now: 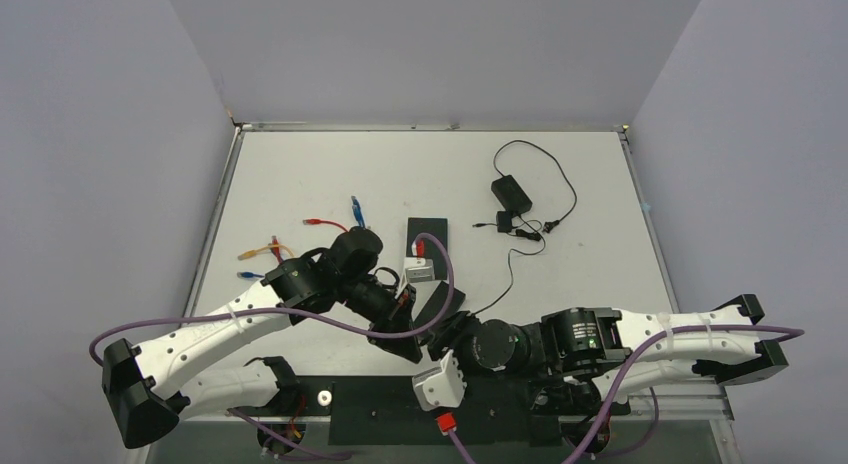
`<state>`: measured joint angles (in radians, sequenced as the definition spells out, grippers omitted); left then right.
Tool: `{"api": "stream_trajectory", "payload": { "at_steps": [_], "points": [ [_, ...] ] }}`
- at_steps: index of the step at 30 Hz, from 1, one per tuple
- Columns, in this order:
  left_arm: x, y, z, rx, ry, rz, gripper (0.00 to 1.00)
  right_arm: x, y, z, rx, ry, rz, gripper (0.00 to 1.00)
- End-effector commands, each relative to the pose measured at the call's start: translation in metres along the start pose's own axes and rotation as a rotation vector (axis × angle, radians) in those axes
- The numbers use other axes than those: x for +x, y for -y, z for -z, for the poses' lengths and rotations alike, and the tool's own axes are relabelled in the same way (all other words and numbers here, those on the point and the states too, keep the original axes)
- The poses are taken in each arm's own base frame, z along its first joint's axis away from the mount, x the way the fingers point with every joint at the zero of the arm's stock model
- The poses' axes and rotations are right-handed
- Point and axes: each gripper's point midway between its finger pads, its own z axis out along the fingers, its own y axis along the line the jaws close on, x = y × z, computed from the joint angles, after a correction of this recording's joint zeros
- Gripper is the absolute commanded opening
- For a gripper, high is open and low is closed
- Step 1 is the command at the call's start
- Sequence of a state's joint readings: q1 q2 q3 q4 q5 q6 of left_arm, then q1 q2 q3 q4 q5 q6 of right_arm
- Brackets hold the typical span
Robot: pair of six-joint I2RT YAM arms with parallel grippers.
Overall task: Insert the plug into the switch port
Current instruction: Pick up the power from the center of the board.
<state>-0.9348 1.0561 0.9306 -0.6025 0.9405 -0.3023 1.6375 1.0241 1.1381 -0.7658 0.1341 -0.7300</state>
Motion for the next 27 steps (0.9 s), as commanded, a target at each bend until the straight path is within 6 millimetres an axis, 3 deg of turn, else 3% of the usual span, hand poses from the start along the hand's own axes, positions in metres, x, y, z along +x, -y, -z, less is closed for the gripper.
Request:
{"api": "stream_trajectory", "payload": {
  "at_steps": [1, 7, 19, 27],
  "points": [
    [-0.012, 0.018, 0.004, 0.054, 0.016, -0.075, 0.00, -0.016, 0.010, 0.003, 0.003, 0.047, 0.032, 0.38],
    [-0.009, 0.018, 0.001, 0.060, 0.005, -0.073, 0.00, -0.017, 0.011, -0.002, -0.007, 0.043, 0.051, 0.28],
    [-0.007, 0.019, 0.000, 0.061, -0.002, -0.080, 0.00, -0.019, 0.009, -0.010, -0.037, 0.045, 0.064, 0.21],
    [-0.006, 0.020, 0.001, 0.061, 0.000, -0.080, 0.00, -0.019, 0.009, -0.011, -0.047, 0.035, 0.062, 0.01]
  ]
}}
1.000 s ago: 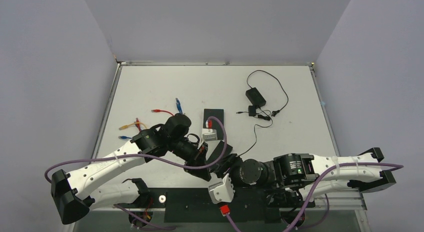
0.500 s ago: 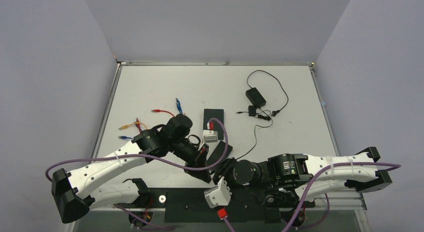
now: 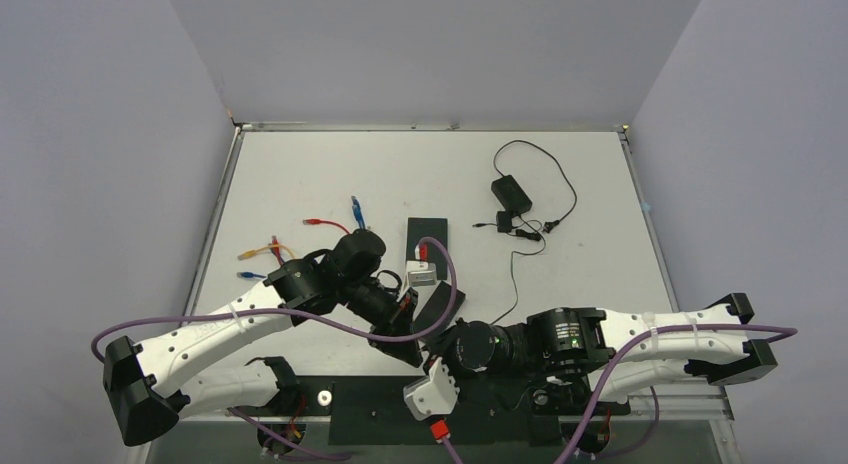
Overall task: Insert the plug into the switch port
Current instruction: Pick up the power from the center of the board.
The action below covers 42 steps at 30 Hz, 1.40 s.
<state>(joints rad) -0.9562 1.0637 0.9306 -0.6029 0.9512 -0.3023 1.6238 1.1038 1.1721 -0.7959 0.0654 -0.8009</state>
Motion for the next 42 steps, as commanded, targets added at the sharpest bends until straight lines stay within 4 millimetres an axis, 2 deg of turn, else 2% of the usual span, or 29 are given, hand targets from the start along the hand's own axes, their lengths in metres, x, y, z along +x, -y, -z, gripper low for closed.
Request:
{"api": "stream_trajectory", "payload": {
  "at_steps": [1, 5, 6, 8, 10, 14, 17, 18, 22, 26, 28, 30, 31, 32, 33, 36, 37, 38, 42],
  "points": [
    [-0.011, 0.016, 0.004, 0.039, 0.023, -0.080, 0.00, -0.013, 0.018, 0.008, 0.048, 0.043, -0.013, 0.00],
    [-0.012, 0.011, 0.005, 0.008, 0.031, -0.085, 0.00, -0.012, 0.016, 0.007, 0.041, 0.038, -0.022, 0.00],
    [-0.013, 0.008, 0.005, -0.012, 0.038, -0.086, 0.11, -0.012, 0.015, 0.007, 0.040, 0.037, -0.027, 0.00],
    [-0.014, 0.001, 0.005, -0.051, 0.044, -0.086, 0.27, -0.009, 0.014, 0.007, 0.040, 0.031, -0.038, 0.00],
    [-0.017, -0.005, 0.007, -0.098, 0.056, -0.089, 0.38, -0.004, 0.013, 0.007, 0.050, 0.015, -0.059, 0.00],
    [-0.025, -0.017, 0.014, -0.187, 0.099, -0.087, 0.45, 0.014, 0.012, 0.007, 0.085, -0.020, -0.147, 0.00],
    [-0.034, -0.032, 0.023, -0.259, 0.159, -0.063, 0.49, 0.035, 0.013, 0.009, 0.150, -0.035, -0.240, 0.00],
    [-0.037, -0.035, 0.025, -0.274, 0.182, -0.042, 0.49, 0.038, 0.018, 0.009, 0.196, -0.034, -0.280, 0.00],
    [-0.056, -0.059, 0.043, -0.334, 0.343, 0.044, 0.50, 0.075, 0.023, 0.006, 0.330, -0.119, -0.411, 0.00],
    [-0.058, -0.085, 0.048, -0.370, 0.440, 0.142, 0.51, 0.104, 0.031, 0.001, 0.449, -0.166, -0.551, 0.00],
    [-0.049, -0.102, 0.043, -0.388, 0.449, 0.198, 0.51, 0.121, 0.034, -0.002, 0.506, -0.181, -0.630, 0.00],
    [-0.045, -0.112, 0.038, -0.392, 0.470, 0.236, 0.51, 0.148, 0.037, -0.005, 0.569, -0.217, -0.721, 0.00],
    [-0.044, -0.115, 0.036, -0.387, 0.476, 0.259, 0.51, 0.152, 0.041, -0.008, 0.592, -0.202, -0.758, 0.00],
    [-0.041, -0.119, 0.034, -0.384, 0.482, 0.264, 0.51, 0.167, 0.037, -0.011, 0.603, -0.234, -0.793, 0.00],
    [-0.040, -0.121, 0.032, -0.380, 0.486, 0.278, 0.52, 0.169, 0.041, -0.013, 0.624, -0.219, -0.822, 0.00],
    [-0.031, -0.130, 0.027, -0.382, 0.472, 0.304, 0.52, 0.195, 0.039, -0.022, 0.658, -0.260, -0.894, 0.00],
    [-0.028, -0.131, 0.026, -0.382, 0.465, 0.311, 0.52, 0.197, 0.041, -0.025, 0.665, -0.244, -0.921, 0.00],
    [-0.023, -0.135, 0.023, -0.380, 0.450, 0.325, 0.52, 0.209, 0.039, -0.028, 0.669, -0.270, -0.947, 0.00],
    [-0.006, -0.147, 0.011, -0.365, 0.403, 0.380, 0.52, 0.233, 0.033, -0.045, 0.654, -0.319, -1.041, 0.00]
  ]
}}
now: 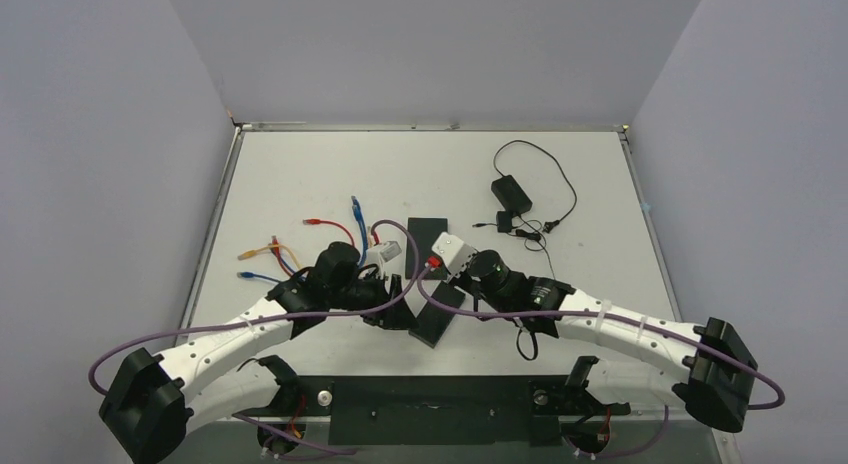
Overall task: Insert the plug into the switch port
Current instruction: Pick up the power from the center of the board.
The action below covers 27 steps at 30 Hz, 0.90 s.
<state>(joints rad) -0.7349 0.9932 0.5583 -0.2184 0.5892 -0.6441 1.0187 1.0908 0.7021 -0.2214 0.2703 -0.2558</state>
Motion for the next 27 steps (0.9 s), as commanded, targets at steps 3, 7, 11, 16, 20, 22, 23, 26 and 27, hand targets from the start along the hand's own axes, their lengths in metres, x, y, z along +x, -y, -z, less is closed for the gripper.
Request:
{"api": "stream_trajectory", "payload": {
  "at_steps": [3, 7, 11, 16, 20, 22, 23, 26, 27],
  "points": [
    [0.006, -0.008, -0.016, 0.044, -0.012, 0.046, 0.52, 0.004, 0.006, -0.037, 0.014, -0.017, -0.196, 0.00],
    [0.012, -0.016, -0.023, 0.047, -0.032, 0.079, 0.51, 0.023, 0.007, -0.055, 0.006, -0.073, -0.264, 0.00],
    [0.015, -0.023, -0.031, 0.041, -0.044, 0.095, 0.51, 0.034, 0.001, -0.067, -0.030, -0.120, -0.294, 0.00],
    [0.020, -0.033, -0.041, 0.035, -0.065, 0.140, 0.51, 0.039, -0.005, -0.072, -0.063, -0.167, -0.329, 0.00],
    [0.021, -0.037, -0.048, 0.047, -0.073, 0.161, 0.51, 0.046, -0.009, -0.076, -0.084, -0.208, -0.388, 0.00],
    [0.023, -0.040, -0.052, 0.046, -0.084, 0.169, 0.51, 0.048, -0.012, -0.077, -0.088, -0.213, -0.404, 0.00],
    [0.024, -0.041, -0.053, 0.046, -0.090, 0.173, 0.51, 0.049, -0.013, -0.078, -0.088, -0.218, -0.417, 0.00],
    [0.026, -0.046, -0.057, 0.043, -0.098, 0.180, 0.51, 0.056, -0.018, -0.081, -0.093, -0.254, -0.434, 0.00],
    [0.028, -0.048, -0.059, 0.037, -0.106, 0.188, 0.51, 0.057, -0.019, -0.082, -0.092, -0.261, -0.444, 0.00]
  ]
}}
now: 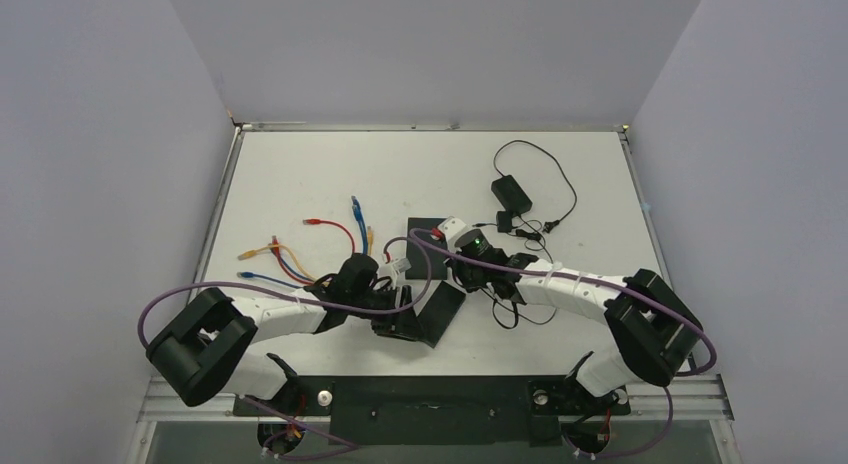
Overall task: Insert the plug into the switch port
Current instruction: Insert the power into the switch port.
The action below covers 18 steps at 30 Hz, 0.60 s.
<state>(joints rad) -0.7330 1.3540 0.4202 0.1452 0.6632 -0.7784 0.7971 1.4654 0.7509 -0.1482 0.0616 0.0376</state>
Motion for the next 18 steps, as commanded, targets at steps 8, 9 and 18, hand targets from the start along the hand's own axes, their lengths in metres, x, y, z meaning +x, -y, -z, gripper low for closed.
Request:
{"api": "stream_trajectory", "payload": {
  "at_steps": [8, 9, 18],
  "points": [
    [-0.012, -0.001, -0.012, 0.033, 0.024, -0.018, 0.50, -0.004, -0.008, -0.013, -0.017, -0.024, -0.106, 0.00],
    [-0.013, -0.003, -0.013, 0.026, 0.028, -0.017, 0.50, -0.002, -0.008, -0.014, -0.018, -0.029, -0.112, 0.00],
    [-0.023, -0.017, -0.012, -0.051, 0.071, 0.026, 0.48, 0.007, -0.016, -0.008, -0.036, -0.028, -0.151, 0.00]
  ]
}}
